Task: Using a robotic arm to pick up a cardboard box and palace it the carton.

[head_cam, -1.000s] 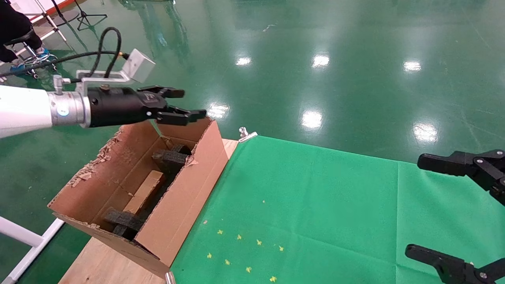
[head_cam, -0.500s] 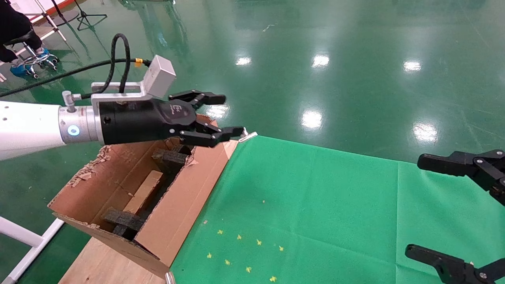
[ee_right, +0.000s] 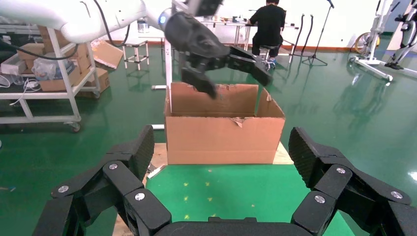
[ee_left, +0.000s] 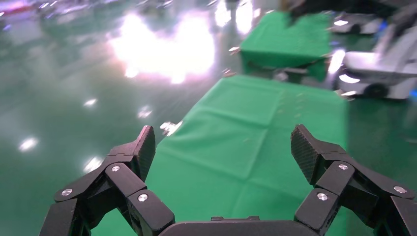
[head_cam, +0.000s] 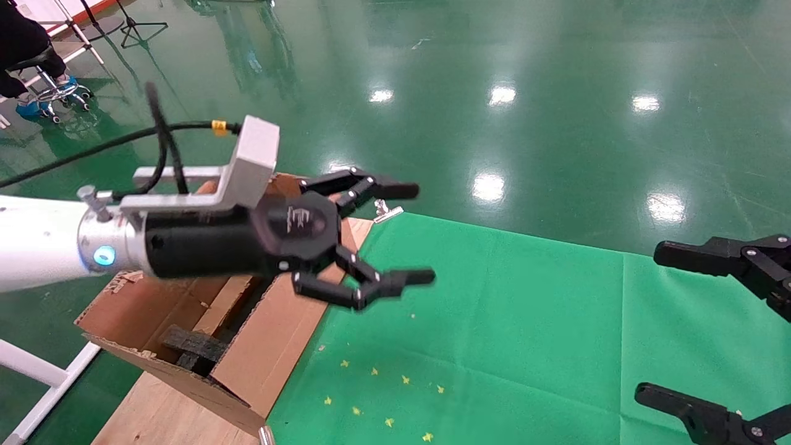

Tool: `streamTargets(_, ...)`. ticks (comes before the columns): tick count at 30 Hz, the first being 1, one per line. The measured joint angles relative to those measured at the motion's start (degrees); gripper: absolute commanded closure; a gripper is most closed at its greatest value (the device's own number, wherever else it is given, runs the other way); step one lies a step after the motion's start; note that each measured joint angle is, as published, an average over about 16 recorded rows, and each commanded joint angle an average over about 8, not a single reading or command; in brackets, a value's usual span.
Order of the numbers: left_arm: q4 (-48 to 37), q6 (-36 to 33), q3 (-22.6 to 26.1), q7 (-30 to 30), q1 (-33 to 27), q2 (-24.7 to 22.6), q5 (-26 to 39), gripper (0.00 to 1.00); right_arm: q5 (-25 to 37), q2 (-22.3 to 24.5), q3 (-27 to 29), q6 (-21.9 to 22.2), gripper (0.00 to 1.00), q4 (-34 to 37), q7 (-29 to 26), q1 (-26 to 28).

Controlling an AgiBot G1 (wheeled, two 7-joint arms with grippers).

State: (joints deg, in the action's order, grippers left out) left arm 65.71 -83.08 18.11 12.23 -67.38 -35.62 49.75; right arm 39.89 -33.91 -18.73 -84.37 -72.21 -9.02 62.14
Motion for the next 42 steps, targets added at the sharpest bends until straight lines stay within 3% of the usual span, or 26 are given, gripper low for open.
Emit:
streamTargets(14, 9.0, -3.0, -2.4, -1.6, 6.7, 0.7, -9.1, 0.0, 0.0, 0.0, 0.0, 0.0, 0.0, 0.0, 0.0, 0.0)
streamTargets(42, 8.0, -2.7, -2.2, -1.5, 6.0, 0.6, -8.1, 0.0, 0.0, 0.0, 0.0, 0.0, 0.0, 0.0, 0.0, 0.0)
